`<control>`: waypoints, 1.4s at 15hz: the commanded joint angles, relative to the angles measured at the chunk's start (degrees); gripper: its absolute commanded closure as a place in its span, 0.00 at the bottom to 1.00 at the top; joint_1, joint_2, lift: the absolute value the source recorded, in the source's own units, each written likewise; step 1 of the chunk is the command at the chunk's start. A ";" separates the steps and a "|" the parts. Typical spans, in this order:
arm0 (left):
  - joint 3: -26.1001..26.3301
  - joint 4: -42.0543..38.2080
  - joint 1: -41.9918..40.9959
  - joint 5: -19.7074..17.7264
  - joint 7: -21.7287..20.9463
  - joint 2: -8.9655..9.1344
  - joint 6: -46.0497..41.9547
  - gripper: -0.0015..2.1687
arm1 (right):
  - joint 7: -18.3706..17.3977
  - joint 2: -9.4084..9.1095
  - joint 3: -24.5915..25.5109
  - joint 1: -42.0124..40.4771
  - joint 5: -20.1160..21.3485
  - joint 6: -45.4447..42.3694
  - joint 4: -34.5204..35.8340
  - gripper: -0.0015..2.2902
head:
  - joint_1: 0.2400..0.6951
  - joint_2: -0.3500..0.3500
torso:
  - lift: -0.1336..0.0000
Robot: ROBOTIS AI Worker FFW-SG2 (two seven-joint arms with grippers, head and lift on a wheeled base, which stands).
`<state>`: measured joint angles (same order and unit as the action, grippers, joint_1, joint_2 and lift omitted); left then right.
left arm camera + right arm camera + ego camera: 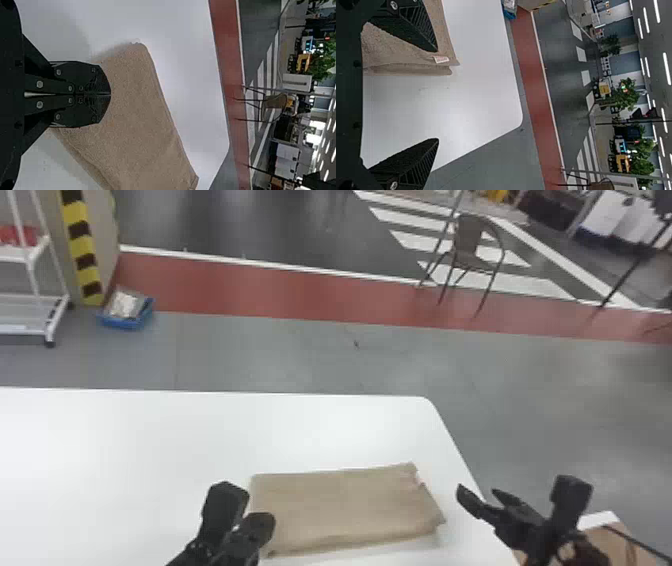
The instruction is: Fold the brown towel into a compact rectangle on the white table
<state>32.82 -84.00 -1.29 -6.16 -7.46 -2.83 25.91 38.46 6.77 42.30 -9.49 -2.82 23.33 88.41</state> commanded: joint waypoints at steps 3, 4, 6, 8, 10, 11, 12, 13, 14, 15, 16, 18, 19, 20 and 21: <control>2.78 5.16 2.79 -0.26 -0.09 2.66 -0.28 0.82 | 0.57 0.43 0.77 -0.27 -0.61 -0.16 -0.26 0.04 | 1.00 0.00 | 1.00; 2.87 7.36 3.93 0.18 -0.01 2.98 -0.81 0.82 | 0.57 0.43 0.77 -0.27 -0.78 -0.34 -0.35 0.04 | 1.00 0.00 | 1.00; 2.87 10.17 5.16 1.68 0.34 2.98 -1.86 0.82 | 0.57 0.61 0.68 -0.18 -0.78 -0.34 -0.43 0.04 | 1.00 0.00 | 1.00; 2.87 11.66 5.42 4.40 1.66 2.98 -2.57 0.82 | 0.48 0.70 0.41 -0.09 -0.78 -0.34 -0.52 0.04 | 1.00 0.00 | 1.00; 2.87 12.10 5.42 5.81 3.16 2.98 -2.57 0.82 | 0.39 0.79 -0.11 0.17 -0.78 -0.34 -0.70 0.04 | 1.00 0.00 | 1.00; 2.78 12.02 5.42 5.90 3.60 2.98 -2.57 0.82 | 0.30 0.79 -0.55 0.26 -0.78 -0.34 -0.79 0.04 | 1.00 0.00 | 1.00; 2.69 11.93 5.25 5.98 3.68 2.98 -2.57 0.82 | 0.21 0.70 -0.73 0.26 -0.78 -0.34 -0.79 0.04 | 1.00 0.00 | 1.00; 2.34 11.66 4.89 6.16 3.68 2.98 -2.57 0.82 | 0.21 0.70 -1.26 0.26 -0.78 -0.34 -0.70 0.04 | 1.00 0.00 | 1.00; 2.16 11.49 4.63 6.34 3.95 2.98 -2.57 0.82 | 0.04 0.70 -1.52 0.26 -0.70 -0.16 -0.70 0.04 | 1.00 0.00 | 1.00; 1.81 11.31 4.54 6.42 4.12 2.75 -2.57 0.82 | -0.05 0.61 -1.69 0.26 -0.61 0.01 -0.61 0.04 | 1.00 0.00 | 1.00; 1.20 11.22 4.45 6.42 4.12 2.31 -2.57 0.82 | -0.05 0.61 -1.78 0.26 -0.52 0.19 -0.43 0.04 | 1.00 0.00 | 1.00; 0.05 10.79 4.02 6.34 3.95 1.25 -2.57 0.82 | -0.14 0.52 -1.87 0.35 -0.26 0.72 -0.08 0.04 | 1.00 0.00 | 1.00; -0.74 10.79 4.02 6.34 3.86 0.55 -2.74 0.82 | -0.22 0.52 -2.13 0.52 -0.17 0.72 -0.08 0.04 | 1.00 0.00 | 1.00; -1.62 10.79 4.19 6.34 3.60 0.02 -2.74 0.82 | -0.22 0.43 -2.22 0.79 -0.08 0.89 -0.17 0.04 | 1.00 0.00 | 1.00; -2.85 10.87 4.37 6.42 3.33 -0.59 -2.74 0.82 | -0.22 0.43 -2.31 0.79 -0.08 0.89 -0.17 0.04 | 1.00 0.00 | 1.00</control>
<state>31.48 -73.20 2.86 0.21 -3.93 -2.56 23.18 38.22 7.26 40.15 -8.84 -2.96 24.12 88.27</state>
